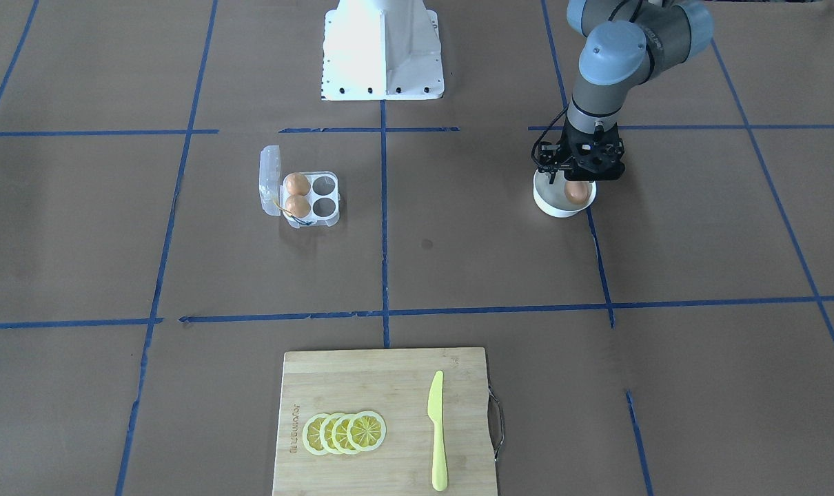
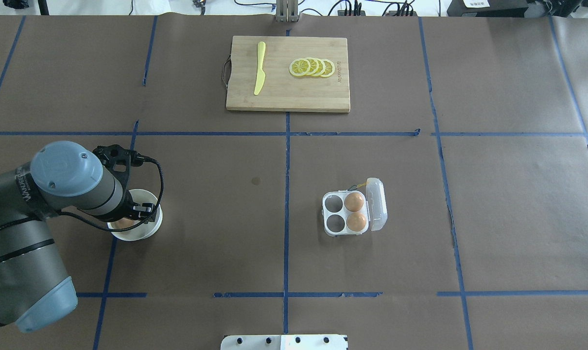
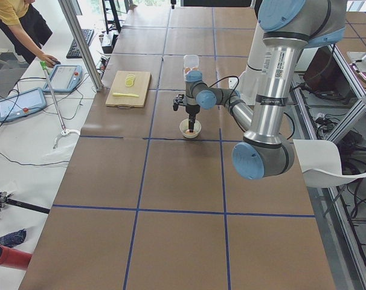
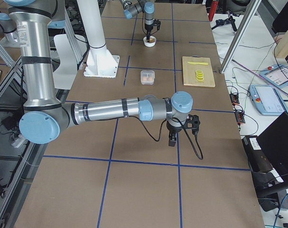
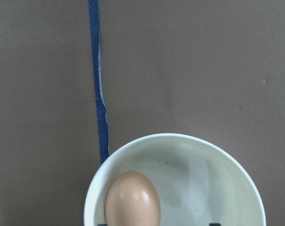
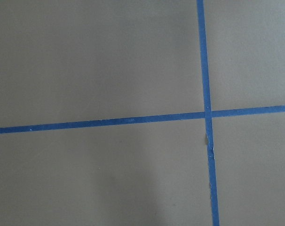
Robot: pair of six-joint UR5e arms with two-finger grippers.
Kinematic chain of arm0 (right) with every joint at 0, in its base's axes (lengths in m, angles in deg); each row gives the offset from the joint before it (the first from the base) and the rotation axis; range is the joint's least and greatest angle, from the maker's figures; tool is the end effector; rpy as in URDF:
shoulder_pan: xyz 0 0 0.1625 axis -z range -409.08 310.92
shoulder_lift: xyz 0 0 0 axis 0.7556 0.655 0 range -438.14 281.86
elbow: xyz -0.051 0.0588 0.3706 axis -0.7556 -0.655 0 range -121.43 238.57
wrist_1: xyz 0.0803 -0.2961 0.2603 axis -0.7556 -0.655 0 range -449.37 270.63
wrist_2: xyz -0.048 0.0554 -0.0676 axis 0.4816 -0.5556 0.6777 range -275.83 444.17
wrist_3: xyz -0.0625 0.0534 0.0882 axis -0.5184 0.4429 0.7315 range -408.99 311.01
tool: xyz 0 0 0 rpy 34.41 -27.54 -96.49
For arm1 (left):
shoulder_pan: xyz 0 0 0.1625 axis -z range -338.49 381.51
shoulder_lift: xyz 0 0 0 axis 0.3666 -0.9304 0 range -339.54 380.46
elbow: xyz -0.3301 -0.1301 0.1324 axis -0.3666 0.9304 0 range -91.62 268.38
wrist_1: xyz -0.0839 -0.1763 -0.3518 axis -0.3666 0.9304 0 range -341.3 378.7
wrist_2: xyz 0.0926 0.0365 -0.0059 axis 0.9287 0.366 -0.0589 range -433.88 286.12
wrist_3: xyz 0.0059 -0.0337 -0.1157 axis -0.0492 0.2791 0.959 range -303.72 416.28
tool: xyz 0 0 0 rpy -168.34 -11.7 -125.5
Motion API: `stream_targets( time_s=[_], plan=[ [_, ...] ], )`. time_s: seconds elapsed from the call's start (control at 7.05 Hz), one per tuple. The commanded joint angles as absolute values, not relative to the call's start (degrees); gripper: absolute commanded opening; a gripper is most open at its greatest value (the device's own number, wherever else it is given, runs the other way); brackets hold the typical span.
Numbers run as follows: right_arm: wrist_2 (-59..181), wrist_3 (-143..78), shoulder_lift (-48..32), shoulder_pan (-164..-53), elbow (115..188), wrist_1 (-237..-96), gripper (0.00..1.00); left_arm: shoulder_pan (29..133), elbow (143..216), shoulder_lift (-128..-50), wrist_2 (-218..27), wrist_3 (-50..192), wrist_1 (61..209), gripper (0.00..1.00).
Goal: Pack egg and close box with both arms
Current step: 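Lower the left gripper into the bowl and close it on the egg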
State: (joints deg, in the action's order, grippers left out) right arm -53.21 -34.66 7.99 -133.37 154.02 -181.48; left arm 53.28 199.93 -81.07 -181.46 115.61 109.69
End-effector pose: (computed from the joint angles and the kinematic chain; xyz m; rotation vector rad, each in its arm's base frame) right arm -0.0063 -0.5113 0.5473 -0.0269 -0.8340 0.0895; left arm 0.4088 -0.3671 0.3658 0.0512 0.6586 0.0729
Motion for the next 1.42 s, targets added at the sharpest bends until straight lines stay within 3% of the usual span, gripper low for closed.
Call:
stream_targets(
  time_s=[0.0,1.28],
  plan=[
    [-53.2,-34.7,8.0,-133.4,153.9,-181.5,1.0,53.2,199.6,-81.2,-181.5,115.6,109.7,0.75],
    [-53.2,-34.7,8.0,-133.3,153.9,-181.5,1.0,53.2,197.3,-82.4,-181.5,115.4,109.8,0.75]
  ],
)
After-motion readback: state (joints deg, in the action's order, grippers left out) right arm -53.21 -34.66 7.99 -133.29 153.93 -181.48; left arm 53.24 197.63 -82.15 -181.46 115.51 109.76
